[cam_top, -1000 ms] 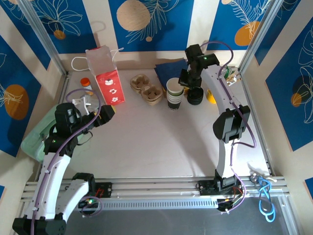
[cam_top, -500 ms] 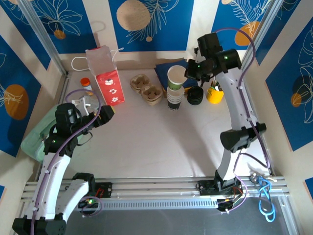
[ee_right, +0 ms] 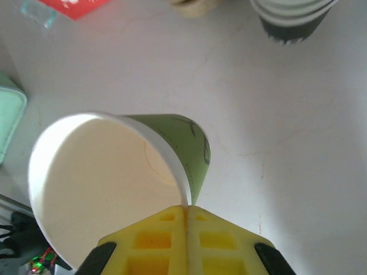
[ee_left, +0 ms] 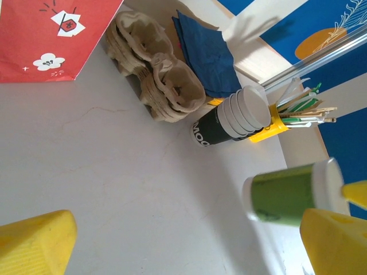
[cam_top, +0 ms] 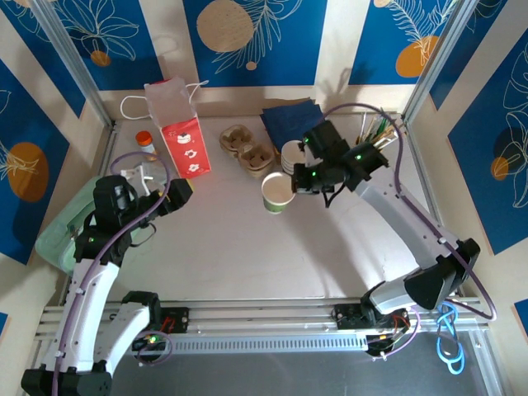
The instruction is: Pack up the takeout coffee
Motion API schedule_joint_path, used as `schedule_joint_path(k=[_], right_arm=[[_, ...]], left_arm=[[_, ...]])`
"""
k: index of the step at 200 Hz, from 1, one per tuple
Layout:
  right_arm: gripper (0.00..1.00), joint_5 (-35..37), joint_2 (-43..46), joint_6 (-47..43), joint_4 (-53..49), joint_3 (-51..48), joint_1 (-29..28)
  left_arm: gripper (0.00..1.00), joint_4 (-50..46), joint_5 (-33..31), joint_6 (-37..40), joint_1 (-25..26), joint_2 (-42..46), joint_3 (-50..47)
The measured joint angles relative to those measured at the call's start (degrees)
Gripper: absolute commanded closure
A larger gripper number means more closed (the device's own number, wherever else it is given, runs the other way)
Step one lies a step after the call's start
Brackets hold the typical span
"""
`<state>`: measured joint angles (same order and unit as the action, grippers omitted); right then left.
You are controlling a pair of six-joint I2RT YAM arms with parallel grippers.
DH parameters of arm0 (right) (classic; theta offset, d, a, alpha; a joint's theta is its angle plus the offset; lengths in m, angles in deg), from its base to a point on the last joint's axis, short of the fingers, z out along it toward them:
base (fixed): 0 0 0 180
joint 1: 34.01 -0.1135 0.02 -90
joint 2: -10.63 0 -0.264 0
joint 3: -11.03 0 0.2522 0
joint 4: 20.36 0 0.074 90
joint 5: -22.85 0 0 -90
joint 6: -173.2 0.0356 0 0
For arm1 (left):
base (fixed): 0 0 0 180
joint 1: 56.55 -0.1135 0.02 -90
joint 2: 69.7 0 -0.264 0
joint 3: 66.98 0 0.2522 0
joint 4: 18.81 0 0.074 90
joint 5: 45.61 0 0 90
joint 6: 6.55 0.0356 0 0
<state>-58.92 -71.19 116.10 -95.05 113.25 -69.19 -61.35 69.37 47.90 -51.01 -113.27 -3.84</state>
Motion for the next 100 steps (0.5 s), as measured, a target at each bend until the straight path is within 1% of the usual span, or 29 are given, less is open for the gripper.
schedule_joint_path(k=[41,89,100], right_arm=[[1.0,1.4,0.0,1.9,7.3,-10.6,-3.7],[1.0,2.9,-1.9,3.0,12.9,-16.1,-5.9],[0.98,3.1,-2.5,3.2,13.7,-16.6,-6.2]], left_arm=[[0.01,0.0,-0.2,0.0,0.0,0.0,-0.6],[0.01,0.4,-0.2,-0.2,0.0,0.0,-1.6],[0.01,0.4,-0.2,-0.2,0.0,0.0,-1.6]])
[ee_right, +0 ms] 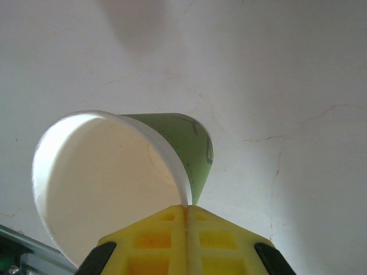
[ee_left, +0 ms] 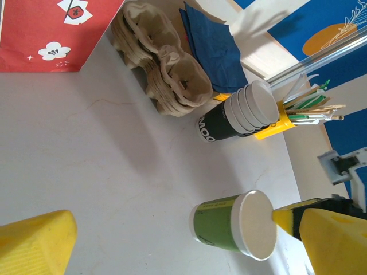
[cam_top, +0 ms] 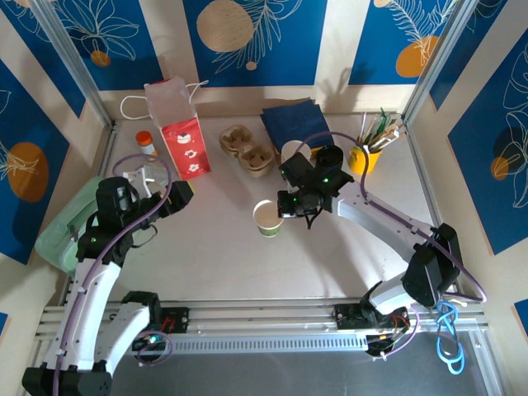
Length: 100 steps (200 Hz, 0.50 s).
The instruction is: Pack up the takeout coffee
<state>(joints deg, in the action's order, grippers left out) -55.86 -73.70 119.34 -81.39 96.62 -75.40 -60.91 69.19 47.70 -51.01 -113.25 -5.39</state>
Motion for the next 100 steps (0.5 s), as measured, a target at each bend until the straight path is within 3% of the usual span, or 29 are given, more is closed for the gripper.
schedule_joint_path(k=[100], right_arm=[[0.97,0.4,-3.3,1.0,4.7,-2.2,-1.7]], left_arm=[[0.01,0.4,0.0,-0.3,0.0,0.0,-0.2]])
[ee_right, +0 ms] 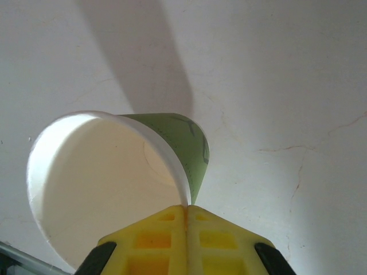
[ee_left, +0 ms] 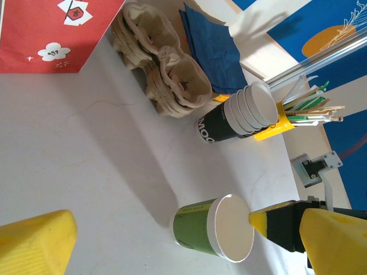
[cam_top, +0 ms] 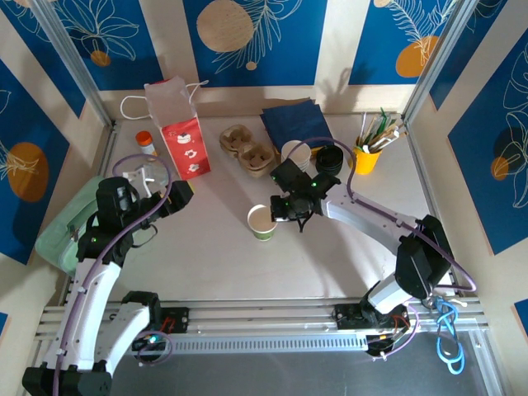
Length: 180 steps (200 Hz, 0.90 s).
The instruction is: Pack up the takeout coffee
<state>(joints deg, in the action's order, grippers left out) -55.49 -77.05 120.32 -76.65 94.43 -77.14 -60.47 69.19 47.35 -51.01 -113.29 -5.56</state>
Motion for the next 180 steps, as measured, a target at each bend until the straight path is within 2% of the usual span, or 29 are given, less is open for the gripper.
schedule_joint_path(k=[41,94,150,180], right_arm=[[0.94,0.2,-0.8,0.1,-0.1,-0.4,0.0],[0.76,0.6,-1.0,0.8,-0.2,-0.7,0.0],[0.69,3.3,-0.1,1.1,-3.0,0.1,0.0],[0.58,7.1,4.4,0.0,-4.1,0.3,1.1]], left_arm=[[0.01,0.0,0.0,-0.1,0.0,0.0,0.0],[0.01,0.1,0.0,-0.1,0.0,-0.4,0.0],[0.01,0.2,-0.3,-0.1,0.0,-0.4,0.0],[0.01,0.2,-0.6,0.0,0.0,-0.2,0.0]])
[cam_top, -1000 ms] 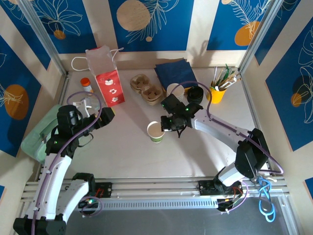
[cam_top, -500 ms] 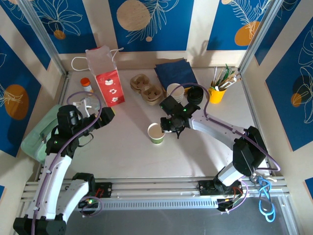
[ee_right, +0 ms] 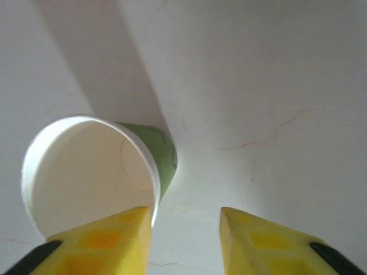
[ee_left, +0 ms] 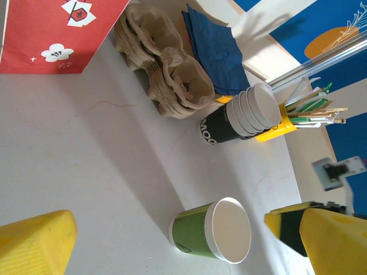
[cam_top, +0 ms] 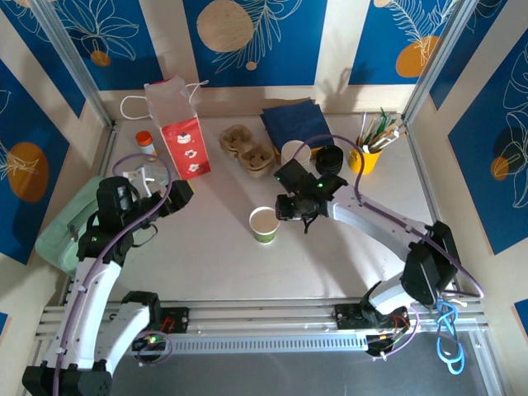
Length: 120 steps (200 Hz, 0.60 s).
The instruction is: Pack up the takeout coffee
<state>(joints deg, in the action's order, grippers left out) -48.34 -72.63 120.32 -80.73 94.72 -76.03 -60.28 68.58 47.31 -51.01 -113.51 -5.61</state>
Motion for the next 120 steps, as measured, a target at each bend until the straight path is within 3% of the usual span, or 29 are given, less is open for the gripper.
schedule_joint_path(k=[61,120], right_arm=[[0.5,6.8,5.4,-2.0,-0.7,0.5,12.1],[0.48,10.9,-1.1,-4.1,3.7,3.1,20.0]], left_arm=[[0.01,-0.3,-0.7,0.2,0.0,1.6,0.0],[0.01,-0.7,-0.7,0.2,0.0,2.0,0.0]])
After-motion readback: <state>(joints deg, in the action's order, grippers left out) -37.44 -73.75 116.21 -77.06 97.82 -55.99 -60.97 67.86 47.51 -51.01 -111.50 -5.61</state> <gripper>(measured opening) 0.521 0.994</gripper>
